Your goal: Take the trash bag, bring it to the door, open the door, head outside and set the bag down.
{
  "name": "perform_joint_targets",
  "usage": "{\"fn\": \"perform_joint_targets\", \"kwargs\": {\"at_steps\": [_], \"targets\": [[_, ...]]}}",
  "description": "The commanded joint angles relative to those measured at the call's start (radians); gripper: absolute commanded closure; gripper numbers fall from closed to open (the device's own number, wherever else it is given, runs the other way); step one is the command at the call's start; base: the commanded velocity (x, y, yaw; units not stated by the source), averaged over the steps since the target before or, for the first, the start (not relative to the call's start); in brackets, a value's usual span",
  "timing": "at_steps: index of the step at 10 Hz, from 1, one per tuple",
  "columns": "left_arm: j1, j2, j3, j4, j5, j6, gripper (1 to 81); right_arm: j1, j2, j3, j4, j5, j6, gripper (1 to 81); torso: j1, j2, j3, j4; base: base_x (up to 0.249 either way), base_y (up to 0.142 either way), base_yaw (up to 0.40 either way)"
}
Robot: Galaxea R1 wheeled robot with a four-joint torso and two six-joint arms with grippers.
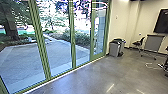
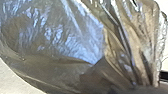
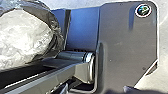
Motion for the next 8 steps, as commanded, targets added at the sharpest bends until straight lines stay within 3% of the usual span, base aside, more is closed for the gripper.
{"fn": "perform_joint_targets", "kwargs": {"at_steps": [1, 4, 6, 8], "targets": [[-0.061, -0.004, 0.004, 0.01, 0.062, 0.007, 81.1, 0.045, 0.015, 0.012, -0.007, -0.07, -0.008, 1.0, 0.0, 0.0, 0.0, 0.0, 0.133, -0.075, 0.0], [-0.053, -0.01, 0.004, 0.005, 0.05, 0.008, 81.1, 0.05, 0.015, 0.012, -0.008, -0.072, -0.01, 1.0, 0.0, 0.0, 0.0, 0.0, 0.133, -0.075, 0.0], [-0.044, -0.007, 0.007, 0.008, -0.005, 0.008, 81.1, 0.05, 0.015, 0.009, -0.008, -0.072, -0.01, 1.0, 0.0, 0.0, 0.0, 0.0, 0.134, -0.075, 0.0], [-0.043, -0.007, 0.007, 0.01, -0.005, 0.008, 81.1, 0.052, 0.015, 0.012, -0.008, -0.072, -0.01, 1.0, 0.0, 0.0, 0.0, 0.0, 0.142, -0.075, 0.0]]}}
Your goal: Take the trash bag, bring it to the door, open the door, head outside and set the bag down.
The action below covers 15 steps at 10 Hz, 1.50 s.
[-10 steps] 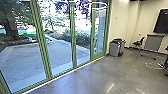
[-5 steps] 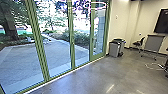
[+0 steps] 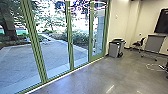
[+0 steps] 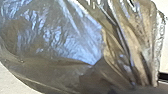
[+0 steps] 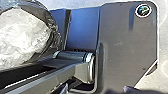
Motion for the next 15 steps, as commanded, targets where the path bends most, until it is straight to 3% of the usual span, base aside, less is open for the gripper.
{"fn": "perform_joint_targets", "kwargs": {"at_steps": [1, 7, 8, 9, 11, 12, 13, 14, 15], "targets": [[-0.057, -0.001, 0.004, 0.01, 0.053, 0.005, 81.1, 0.051, 0.017, 0.012, -0.008, -0.072, -0.009, 1.0, 0.0, 0.0, 0.0, 0.0, 0.142, -0.075, 0.0], [-0.056, 0.002, 0.003, 0.011, 0.056, 0.005, 81.1, 0.043, 0.017, 0.019, -0.006, -0.072, -0.009, 1.0, 0.0, 0.0, 0.0, 0.0, 0.136, -0.074, 0.0], [-0.056, 0.002, 0.003, 0.011, 0.056, 0.005, 81.1, 0.043, 0.017, 0.02, -0.006, -0.072, -0.009, 1.0, 0.0, 0.0, 0.034, -0.091, 0.136, -0.072, 0.0], [-0.056, 0.002, 0.003, 0.011, 0.056, 0.005, 81.1, 0.043, 0.017, 0.02, -0.006, -0.072, -0.009, 1.0, 0.0, 0.0, 0.037, -0.096, 0.135, -0.072, 0.0], [-0.056, 0.002, 0.003, 0.013, 0.056, 0.003, 81.1, 0.043, 0.017, 0.02, -0.006, -0.072, -0.009, 1.0, 0.0, 0.0, 0.05, -0.125, 0.135, -0.073, 0.0], [-0.057, 0.0, 0.003, 0.013, 0.056, 0.005, 81.1, 0.043, 0.017, 0.02, -0.008, -0.072, -0.009, 1.0, 0.0, 0.0, 0.022, -0.081, 0.135, -0.072, 0.0], [-0.056, 0.0, 0.003, 0.013, 0.055, 0.003, 81.1, 0.045, 0.017, 0.022, -0.008, -0.072, -0.009, 1.0, 0.0, 0.0, 0.026, -0.106, 0.135, -0.073, 0.0], [-0.057, 0.0, 0.003, 0.011, 0.055, 0.003, 81.1, 0.045, 0.017, 0.022, -0.008, -0.072, -0.011, 1.0, 0.0, 0.0, 0.029, -0.117, 0.135, -0.072, 0.0], [-0.056, 0.0, 0.003, 0.013, 0.055, 0.003, 81.1, 0.046, 0.017, 0.023, -0.008, -0.072, -0.009, 1.0, 0.0, 0.0, 0.029, -0.117, 0.135, -0.072, 0.0]]}}
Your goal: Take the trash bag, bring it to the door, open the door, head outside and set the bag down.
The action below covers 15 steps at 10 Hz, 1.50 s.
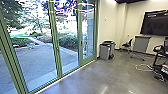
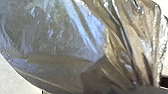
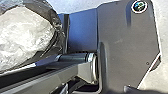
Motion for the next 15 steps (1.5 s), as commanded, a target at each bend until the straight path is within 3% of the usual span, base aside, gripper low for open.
{"fn": "perform_joint_targets", "kwargs": {"at_steps": [1, 6, 15], "targets": [[-0.06, -0.002, 0.003, 0.008, 0.056, 0.003, 81.1, 0.055, 0.015, 0.013, -0.007, -0.071, -0.006, 1.0, 0.0, 0.0, 0.0, 0.0, 0.135, -0.073, 0.0], [-0.058, -0.002, 0.003, 0.008, 0.056, 0.003, 81.1, 0.054, 0.017, 0.013, -0.007, -0.071, -0.006, 1.0, 0.0, 0.0, 0.0, 0.0, 0.135, -0.072, 0.0], [-0.06, -0.001, 0.003, 0.008, 0.056, 0.003, 81.1, 0.055, 0.018, 0.013, -0.009, -0.071, -0.007, 1.0, 0.0, 0.0, 0.001, 0.0, 0.135, 0.0, 0.0]]}}
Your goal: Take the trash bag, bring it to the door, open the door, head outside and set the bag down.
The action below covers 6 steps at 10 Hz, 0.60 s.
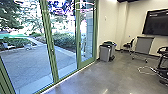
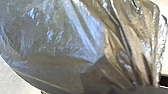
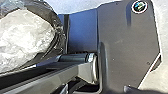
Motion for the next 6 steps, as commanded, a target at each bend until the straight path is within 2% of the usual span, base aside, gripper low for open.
{"fn": "perform_joint_targets", "kwargs": {"at_steps": [1, 6], "targets": [[-0.061, -0.004, 0.003, 0.008, 0.055, 0.003, 81.1, 0.055, 0.017, 0.013, -0.008, -0.071, -0.008, 1.0, 0.0, 0.0, 0.0, 0.0, 0.135, 0.0, 0.0], [-0.063, -0.01, 0.003, 0.008, 0.053, 0.003, 81.1, 0.058, 0.02, 0.013, -0.008, -0.071, -0.006, 1.0, 0.0, 0.0, 0.0, 0.0, 0.135, 0.0, 0.0]]}}
